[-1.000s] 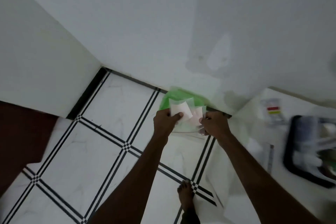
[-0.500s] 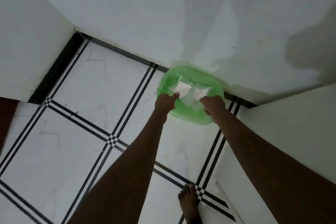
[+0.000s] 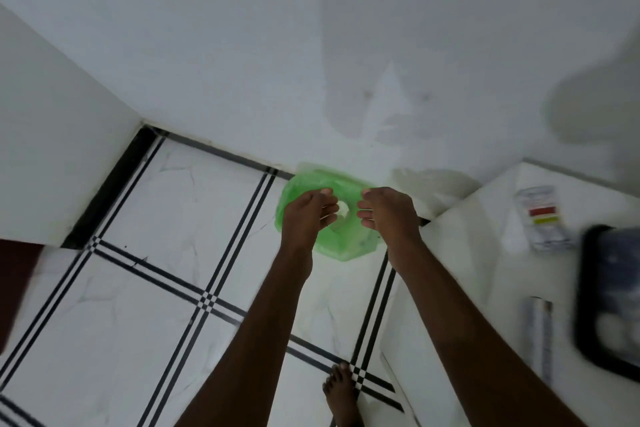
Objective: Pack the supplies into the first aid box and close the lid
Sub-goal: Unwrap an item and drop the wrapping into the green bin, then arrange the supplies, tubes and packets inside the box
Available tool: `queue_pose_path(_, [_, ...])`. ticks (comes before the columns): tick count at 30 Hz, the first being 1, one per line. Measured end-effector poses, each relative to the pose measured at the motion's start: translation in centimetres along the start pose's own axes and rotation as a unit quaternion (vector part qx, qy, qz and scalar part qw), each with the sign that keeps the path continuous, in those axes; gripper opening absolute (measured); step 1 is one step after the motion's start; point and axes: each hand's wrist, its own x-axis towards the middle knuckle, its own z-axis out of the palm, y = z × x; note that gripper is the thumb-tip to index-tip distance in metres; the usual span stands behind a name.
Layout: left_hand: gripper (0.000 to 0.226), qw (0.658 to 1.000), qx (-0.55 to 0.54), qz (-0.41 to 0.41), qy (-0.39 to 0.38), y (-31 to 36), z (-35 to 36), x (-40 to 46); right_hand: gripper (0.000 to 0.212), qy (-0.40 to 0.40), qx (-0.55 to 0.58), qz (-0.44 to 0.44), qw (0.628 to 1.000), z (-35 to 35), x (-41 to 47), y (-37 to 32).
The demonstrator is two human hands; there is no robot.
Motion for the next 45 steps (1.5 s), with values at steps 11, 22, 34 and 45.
queue_pose_path(11, [0.031, 0.987, -0.008, 0.078, -0.141, 6.6, 15.5, -24.7, 0.015, -0.019, 0.067, -0.12, 0.99, -25.3, -21.0, -10.3])
queue_pose_path(22, [0.024, 0.955, 0.218, 0.075, -0.185, -3.8, 23.8, -35.2, 0.03, 0.146, -0.091, -0.041, 0.984, -41.2, -26.0, -0.9])
queue_pose_path(34, [0.04, 0.609, 0.708, 0.314, -0.17, -17.3, 14.5, -31.7, 0.076, 0.237, -0.353, 0.0, 0.905, -34.2, -24.1, 12.1])
queue_pose_path(45, [0.033, 0.641, 0.695, 0.274, -0.178, -16.4, 16.8, -30.8, 0.058, 0.276, -0.2, 0.012, 0.94, -35.2, -23.5, 10.8])
